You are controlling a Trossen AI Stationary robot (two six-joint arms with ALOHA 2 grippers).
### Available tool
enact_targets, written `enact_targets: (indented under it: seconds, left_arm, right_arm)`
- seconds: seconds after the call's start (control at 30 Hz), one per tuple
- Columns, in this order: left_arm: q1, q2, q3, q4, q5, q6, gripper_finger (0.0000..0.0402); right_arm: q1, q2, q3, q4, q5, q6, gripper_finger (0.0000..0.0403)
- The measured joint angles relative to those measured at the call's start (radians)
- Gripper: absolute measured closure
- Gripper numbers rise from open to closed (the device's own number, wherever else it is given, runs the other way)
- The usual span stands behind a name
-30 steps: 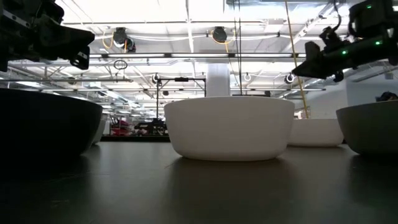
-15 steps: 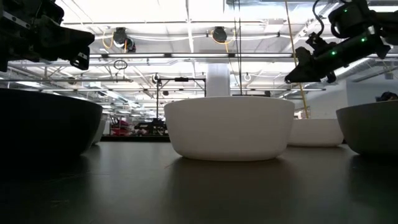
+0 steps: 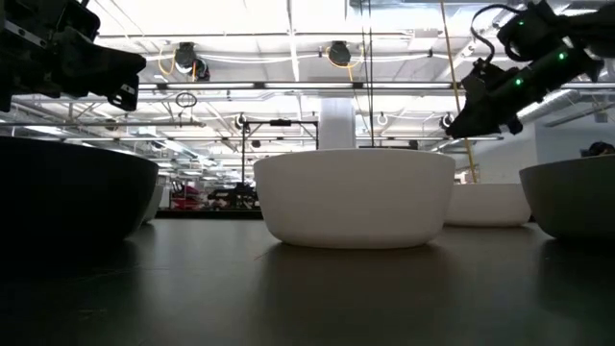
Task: Nest bowls inside each other
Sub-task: Stack the top right white bowl on the top middle white bowl
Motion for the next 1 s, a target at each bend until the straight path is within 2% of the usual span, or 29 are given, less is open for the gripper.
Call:
enact_targets:
  seconds: [0.2,0.33,0.53,0.63,0.9,1.0]
  left_arm:
    - [0.000,0.000,0.000,0.000,0.000,0.004,0.0376]
    - [0.000,0.000,0.000,0.000,0.000,0.004,0.0376]
    - [0.000,0.000,0.000,-0.006,0.000,0.005,0.0376]
    - [0.000,0.000,0.000,-0.013,0.000,0.008,0.0376]
    - [0.000,0.000,0.000,-0.029,0.000,0.020,0.0376]
    - [0.000,0.000,0.000,-0.030,0.000,0.020,0.0376]
  right_arm:
    - [-0.002,0.091,0.176,-0.272,-0.002,-0.027,0.0288]
    - [-0.003,0.163,0.242,-0.402,0.000,-0.068,0.0288]
    - [-0.039,0.266,0.271,-0.470,0.001,-0.100,0.0286]
    - [-0.054,0.310,0.285,-0.486,-0.001,-0.113,0.0267]
    - [-0.080,0.403,0.321,-0.560,-0.002,-0.126,0.0179]
    - [-0.080,0.417,0.321,-0.573,-0.002,-0.133,0.0162]
